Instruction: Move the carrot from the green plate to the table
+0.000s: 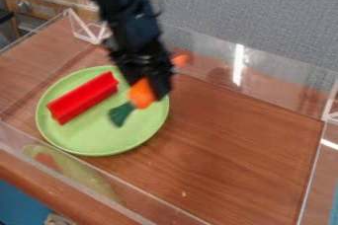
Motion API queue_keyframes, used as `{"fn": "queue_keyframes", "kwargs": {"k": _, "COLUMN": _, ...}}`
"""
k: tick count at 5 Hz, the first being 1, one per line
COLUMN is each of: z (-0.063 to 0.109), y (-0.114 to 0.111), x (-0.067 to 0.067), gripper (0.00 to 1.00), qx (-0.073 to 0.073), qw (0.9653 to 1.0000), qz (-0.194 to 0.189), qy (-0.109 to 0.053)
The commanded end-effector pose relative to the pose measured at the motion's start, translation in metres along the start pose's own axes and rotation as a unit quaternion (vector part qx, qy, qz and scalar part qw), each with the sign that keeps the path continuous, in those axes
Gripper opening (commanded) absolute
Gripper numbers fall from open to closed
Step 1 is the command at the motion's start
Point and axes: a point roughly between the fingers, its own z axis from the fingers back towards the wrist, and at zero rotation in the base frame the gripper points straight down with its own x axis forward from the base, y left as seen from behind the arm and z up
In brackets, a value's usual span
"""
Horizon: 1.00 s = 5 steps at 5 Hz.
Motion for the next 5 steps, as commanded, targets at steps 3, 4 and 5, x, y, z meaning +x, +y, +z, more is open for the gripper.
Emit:
{"fn": "queue_keyframes", "kwargs": {"k": 3, "z": -0.065, "y": -0.052, "x": 0.035, "gripper": 0.0, "qx": -0.037, "qw": 0.9952, "qz": -0.084, "qy": 0.036}}
{"fn": "queue_keyframes", "kwargs": {"k": 4, "z": -0.06, "y": -0.036, "x": 0.033, "gripper": 0.0, "qx": -0.032, "qw": 0.9974, "qz": -0.053, "qy": 0.039}}
{"fn": "queue_keyframes", "kwargs": {"k": 5, "z": -0.057, "y": -0.019, "x": 0.034, "gripper": 0.0, "qx": -0.027, "qw": 0.9987, "qz": -0.02, "qy": 0.038}}
